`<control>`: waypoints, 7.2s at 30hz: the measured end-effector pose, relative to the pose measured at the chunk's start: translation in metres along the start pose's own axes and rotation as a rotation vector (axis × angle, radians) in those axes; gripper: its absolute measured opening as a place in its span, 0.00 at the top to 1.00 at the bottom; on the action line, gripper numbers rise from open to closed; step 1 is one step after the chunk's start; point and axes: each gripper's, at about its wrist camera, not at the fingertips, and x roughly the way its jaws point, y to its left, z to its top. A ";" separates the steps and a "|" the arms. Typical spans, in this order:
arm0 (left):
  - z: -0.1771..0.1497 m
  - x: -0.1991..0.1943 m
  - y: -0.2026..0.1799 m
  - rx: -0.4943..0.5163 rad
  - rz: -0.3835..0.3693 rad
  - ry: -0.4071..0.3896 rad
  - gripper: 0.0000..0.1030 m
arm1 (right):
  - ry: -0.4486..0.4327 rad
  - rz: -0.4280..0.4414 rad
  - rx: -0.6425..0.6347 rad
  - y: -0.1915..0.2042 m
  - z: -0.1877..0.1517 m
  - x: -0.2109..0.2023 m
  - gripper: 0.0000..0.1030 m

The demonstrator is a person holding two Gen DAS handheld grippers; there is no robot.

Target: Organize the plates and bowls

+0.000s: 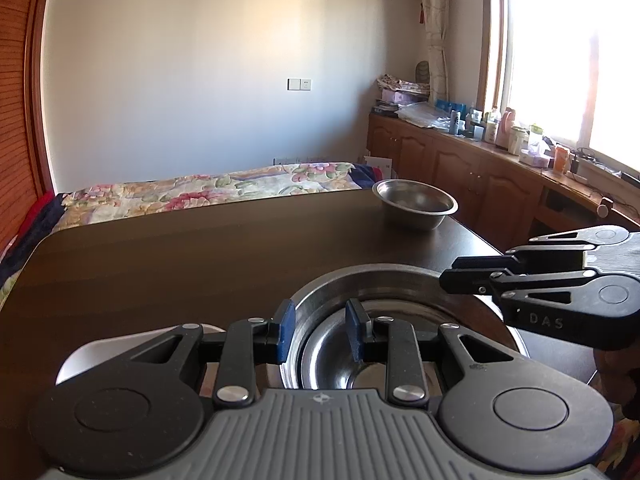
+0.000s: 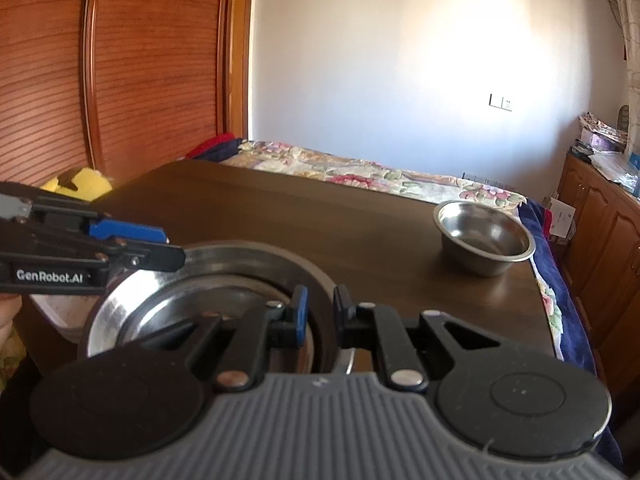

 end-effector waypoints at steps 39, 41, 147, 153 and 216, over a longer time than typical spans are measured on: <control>0.101 0.060 -0.028 0.107 -0.032 0.087 0.00 | -0.045 -0.151 0.127 -0.147 0.033 0.025 0.54; 0.107 0.062 -0.030 0.106 -0.050 0.086 0.00 | -0.042 -0.151 0.127 -0.152 0.034 0.027 0.54; 0.173 0.090 -0.060 0.178 -0.115 0.146 0.81 | -0.015 -0.033 0.267 -0.148 0.080 0.026 0.86; 0.167 0.061 -0.051 0.171 -0.114 0.115 0.81 | -0.023 -0.038 0.243 -0.129 0.082 0.017 0.86; -0.006 -0.004 -0.005 0.005 -0.095 0.120 0.81 | 0.012 0.123 0.278 -0.030 -0.022 -0.002 0.84</control>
